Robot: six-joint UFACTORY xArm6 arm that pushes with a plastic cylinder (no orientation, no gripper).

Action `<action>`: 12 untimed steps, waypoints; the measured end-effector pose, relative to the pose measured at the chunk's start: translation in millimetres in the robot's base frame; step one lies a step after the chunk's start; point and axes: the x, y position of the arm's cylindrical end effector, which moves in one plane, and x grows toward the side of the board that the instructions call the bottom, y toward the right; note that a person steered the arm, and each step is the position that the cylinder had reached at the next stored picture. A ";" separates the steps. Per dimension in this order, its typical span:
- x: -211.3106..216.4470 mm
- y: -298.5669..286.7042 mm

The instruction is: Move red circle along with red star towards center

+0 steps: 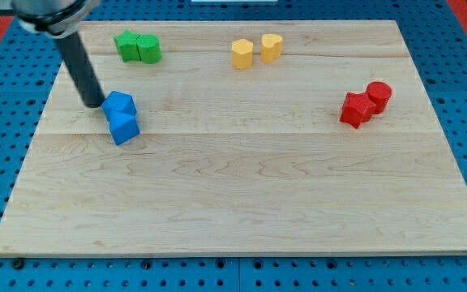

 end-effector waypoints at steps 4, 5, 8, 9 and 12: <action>-3.0 43.2; -6.8 43.2; -13.0 199.3; -13.0 286.5; -14.1 403.2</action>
